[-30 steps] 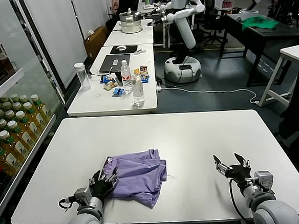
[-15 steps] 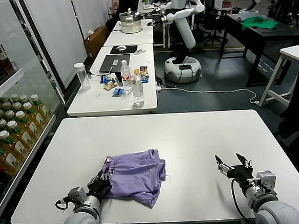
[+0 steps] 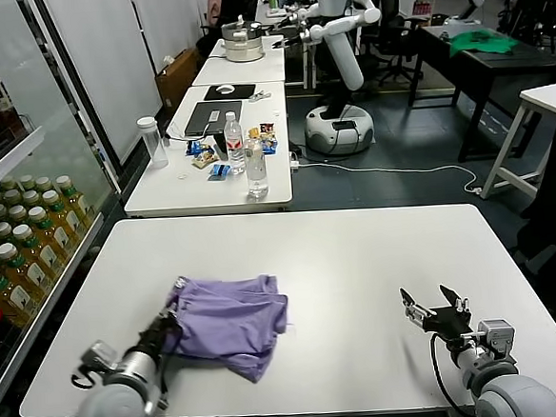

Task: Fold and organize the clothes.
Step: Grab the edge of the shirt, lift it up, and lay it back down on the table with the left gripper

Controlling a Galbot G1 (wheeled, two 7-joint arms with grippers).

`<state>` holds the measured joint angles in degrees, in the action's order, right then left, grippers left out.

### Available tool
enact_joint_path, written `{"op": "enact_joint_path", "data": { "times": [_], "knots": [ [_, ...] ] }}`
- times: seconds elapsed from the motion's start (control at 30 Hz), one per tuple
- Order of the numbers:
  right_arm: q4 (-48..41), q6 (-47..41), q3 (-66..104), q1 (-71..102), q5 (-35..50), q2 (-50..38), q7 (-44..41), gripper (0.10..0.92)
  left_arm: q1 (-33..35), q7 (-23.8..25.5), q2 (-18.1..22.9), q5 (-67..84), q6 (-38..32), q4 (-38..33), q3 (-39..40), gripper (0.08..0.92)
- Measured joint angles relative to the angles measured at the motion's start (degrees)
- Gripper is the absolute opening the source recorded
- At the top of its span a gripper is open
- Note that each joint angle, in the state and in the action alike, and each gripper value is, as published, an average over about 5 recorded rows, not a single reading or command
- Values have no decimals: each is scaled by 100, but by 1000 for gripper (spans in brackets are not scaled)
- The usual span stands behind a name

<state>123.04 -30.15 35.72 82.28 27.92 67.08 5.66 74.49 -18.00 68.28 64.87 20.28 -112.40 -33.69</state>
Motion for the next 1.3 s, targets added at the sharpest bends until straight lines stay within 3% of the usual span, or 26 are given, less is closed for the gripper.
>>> {"op": "enact_joint_path", "data": {
  "times": [0.33, 0.57, 0.77, 1.13, 1.3],
  "knots": [
    [65, 50, -53, -22, 3, 52, -27, 823, -194, -25, -869, 1201, 257, -248, -1290, 106],
    [148, 82, -32, 24, 14, 52, -44, 823, -318, 0, -1052, 1176, 270, -763, -1237, 106],
    [190, 102, -15, 33, 14, 68, -47, 823, -525, 51, -794, 322, 233, -830, -317, 106],
    [229, 122, 52, 77, -10, 86, -62, 823, -1003, -35, 73, -1764, 368, -394, 1738, 107],
    [222, 122, 75, 49, 1, 47, -67, 823, -1154, 0, 363, -2481, 431, -159, 2450, 193]
  ]
}}
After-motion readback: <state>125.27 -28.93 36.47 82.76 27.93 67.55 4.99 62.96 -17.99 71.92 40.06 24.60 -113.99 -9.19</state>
